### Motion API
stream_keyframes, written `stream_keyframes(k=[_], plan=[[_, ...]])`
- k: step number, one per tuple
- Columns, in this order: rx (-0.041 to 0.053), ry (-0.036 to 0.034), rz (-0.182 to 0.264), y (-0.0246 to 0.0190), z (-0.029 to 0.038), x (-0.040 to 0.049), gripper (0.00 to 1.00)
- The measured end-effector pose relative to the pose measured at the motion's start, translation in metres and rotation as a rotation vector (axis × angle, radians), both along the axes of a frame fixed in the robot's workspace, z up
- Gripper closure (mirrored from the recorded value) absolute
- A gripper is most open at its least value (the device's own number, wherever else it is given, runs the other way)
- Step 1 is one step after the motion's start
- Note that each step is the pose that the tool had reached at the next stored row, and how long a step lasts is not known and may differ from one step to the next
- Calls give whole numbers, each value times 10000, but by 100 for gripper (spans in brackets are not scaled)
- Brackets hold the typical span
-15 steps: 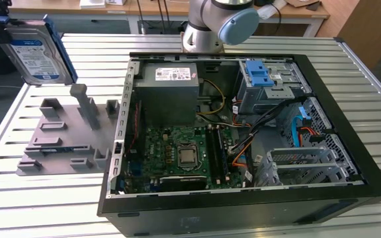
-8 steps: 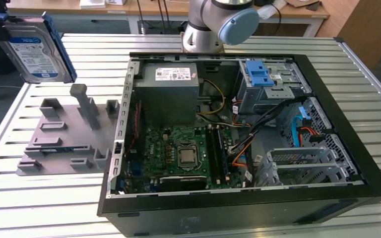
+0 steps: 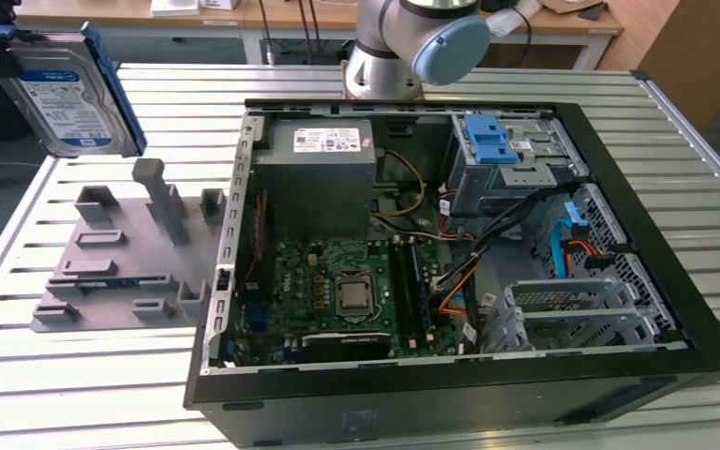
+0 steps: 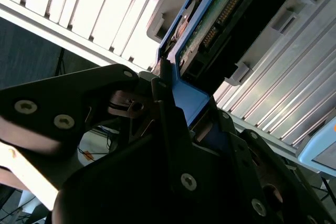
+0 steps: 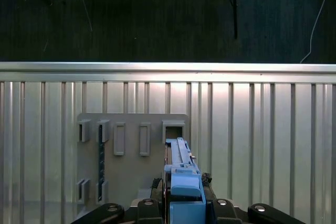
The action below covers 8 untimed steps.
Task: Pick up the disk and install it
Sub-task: 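Pick up the disk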
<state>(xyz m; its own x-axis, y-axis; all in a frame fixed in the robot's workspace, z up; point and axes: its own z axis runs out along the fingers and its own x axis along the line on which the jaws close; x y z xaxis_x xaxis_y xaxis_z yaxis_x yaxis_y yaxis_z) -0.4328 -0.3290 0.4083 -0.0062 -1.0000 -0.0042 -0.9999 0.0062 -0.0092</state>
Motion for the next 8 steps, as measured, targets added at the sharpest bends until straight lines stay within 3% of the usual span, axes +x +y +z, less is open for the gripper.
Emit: stream_keyframes(k=[8], plan=[[-2,1,0,0,29,1,64]])
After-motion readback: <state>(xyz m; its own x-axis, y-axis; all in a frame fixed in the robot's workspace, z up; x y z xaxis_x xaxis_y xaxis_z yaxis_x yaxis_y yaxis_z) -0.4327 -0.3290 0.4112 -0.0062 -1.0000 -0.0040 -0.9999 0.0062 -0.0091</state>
